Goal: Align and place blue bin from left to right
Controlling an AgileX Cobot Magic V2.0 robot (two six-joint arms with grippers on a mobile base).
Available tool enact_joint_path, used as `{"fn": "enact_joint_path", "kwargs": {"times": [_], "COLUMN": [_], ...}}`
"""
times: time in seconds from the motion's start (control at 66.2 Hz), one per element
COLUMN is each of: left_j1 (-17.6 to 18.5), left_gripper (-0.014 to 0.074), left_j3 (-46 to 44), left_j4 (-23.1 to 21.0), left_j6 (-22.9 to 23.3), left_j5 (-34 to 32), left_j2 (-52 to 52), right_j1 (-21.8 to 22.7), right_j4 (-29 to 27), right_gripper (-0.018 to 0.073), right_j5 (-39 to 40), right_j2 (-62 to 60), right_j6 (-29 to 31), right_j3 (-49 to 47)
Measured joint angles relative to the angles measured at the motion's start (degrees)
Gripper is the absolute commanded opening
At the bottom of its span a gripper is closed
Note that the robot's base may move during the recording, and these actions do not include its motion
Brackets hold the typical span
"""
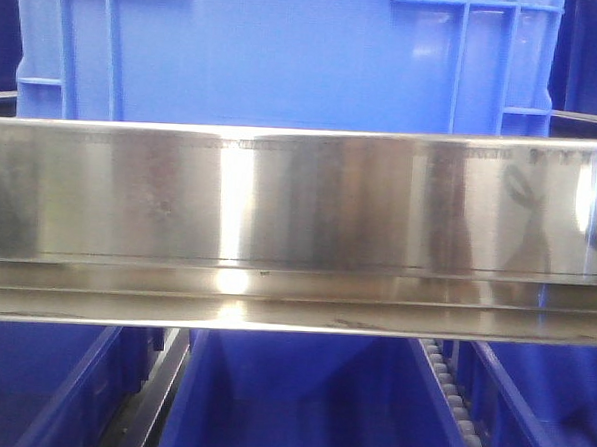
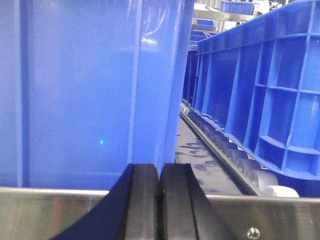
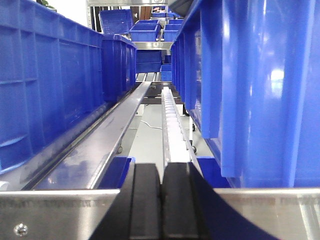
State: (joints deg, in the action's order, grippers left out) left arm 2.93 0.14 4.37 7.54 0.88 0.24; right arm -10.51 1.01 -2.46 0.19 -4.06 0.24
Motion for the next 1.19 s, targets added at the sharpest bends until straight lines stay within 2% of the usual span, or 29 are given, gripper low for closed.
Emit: {"fn": "enact_joint_path", "kwargs": {"times": [0.921,1.193], "left_j1": [0.0,0.0], "left_gripper": [-0.0111,-0.0111], "left_j3": [0.0,0.0], "left_j4": [0.0,0.0], "left_j6": [0.0,0.0], "left_j5": [-0.9,-3.3], "left_j2": [0.0,0.0], "right_j1": [0.0,0.0], "right_j4": [0.0,0.0], "right_gripper": [-0.0078,-0.0078], "right_j5": [0.0,7.8], "right_j2": [0.0,0.0], "right_j6": [0.0,0.0], "right_j3": [0.0,0.0]}}
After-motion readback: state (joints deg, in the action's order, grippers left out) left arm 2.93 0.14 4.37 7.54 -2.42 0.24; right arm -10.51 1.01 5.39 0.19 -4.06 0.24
